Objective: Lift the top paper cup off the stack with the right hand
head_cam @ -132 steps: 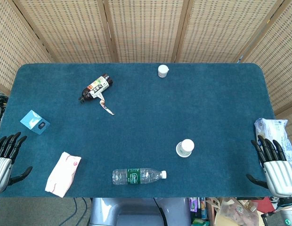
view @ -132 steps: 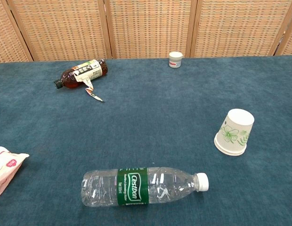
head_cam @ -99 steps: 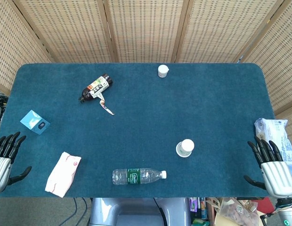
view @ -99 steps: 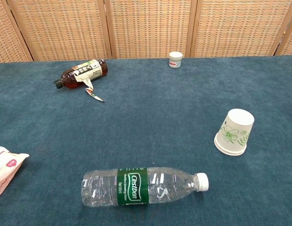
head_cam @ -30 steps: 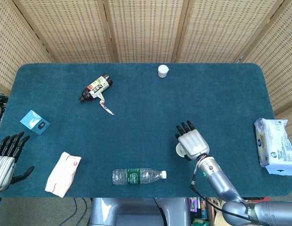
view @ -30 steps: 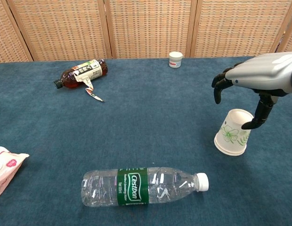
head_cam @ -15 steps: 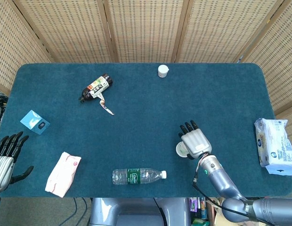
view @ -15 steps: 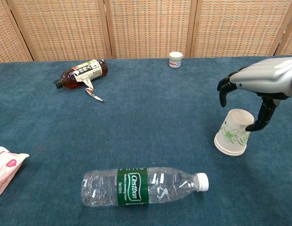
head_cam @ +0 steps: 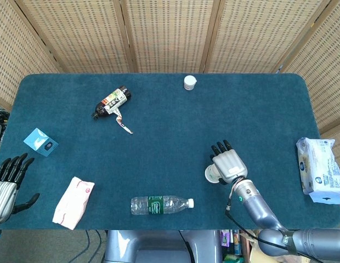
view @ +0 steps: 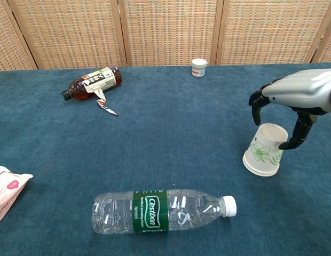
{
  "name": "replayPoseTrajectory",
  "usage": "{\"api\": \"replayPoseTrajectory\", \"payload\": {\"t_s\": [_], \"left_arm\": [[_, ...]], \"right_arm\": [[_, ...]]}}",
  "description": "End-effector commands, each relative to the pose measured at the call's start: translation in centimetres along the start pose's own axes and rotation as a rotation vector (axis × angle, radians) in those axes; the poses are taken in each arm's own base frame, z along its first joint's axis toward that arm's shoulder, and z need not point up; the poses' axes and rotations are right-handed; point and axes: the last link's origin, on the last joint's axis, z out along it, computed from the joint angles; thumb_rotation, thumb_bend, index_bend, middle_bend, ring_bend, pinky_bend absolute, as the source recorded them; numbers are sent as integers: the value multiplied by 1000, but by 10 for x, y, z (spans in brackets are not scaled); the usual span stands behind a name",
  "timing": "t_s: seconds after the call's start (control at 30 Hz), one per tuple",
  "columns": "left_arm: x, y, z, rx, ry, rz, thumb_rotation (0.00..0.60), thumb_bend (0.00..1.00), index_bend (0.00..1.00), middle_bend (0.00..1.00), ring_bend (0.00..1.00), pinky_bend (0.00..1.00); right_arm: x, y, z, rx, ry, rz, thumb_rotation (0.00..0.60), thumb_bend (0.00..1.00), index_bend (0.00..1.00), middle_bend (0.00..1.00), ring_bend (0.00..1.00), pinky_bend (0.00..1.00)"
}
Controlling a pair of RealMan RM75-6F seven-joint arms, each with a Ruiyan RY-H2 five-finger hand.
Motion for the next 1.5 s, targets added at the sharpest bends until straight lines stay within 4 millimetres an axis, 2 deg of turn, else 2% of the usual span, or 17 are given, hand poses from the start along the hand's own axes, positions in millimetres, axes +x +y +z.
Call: {"api": "replayPoseTrajectory", "payload": {"t_s": [0.03,0.43,0.63,0.93,1.5], "left_arm": [[0,0,0,0,1,0,600,267,0,0,0,0],[0,0,0,-3,1,-2,600,267,0,0,0,0],[1,1,0,-4,1,-3,600,268,0,0,0,0],[1,0,-1,-5,1,-3,600,267,0,0,0,0],[2,1,-2,-10,6,-8,600,267,0,0,0,0]], "right_arm": [[0,0,0,1,0,0,600,294,333,127,0,7],[-1,-1,2,-5,-3,-5,600,307,354,134,0,9],[-1,-1,2,-7,1,-7,600,372,368,140,0,13],[5,-2,0,-7,17,-21,600,388,383,147,0,14],[74,7,-37,-82,159,-127,600,400,404,153,0,21]]}}
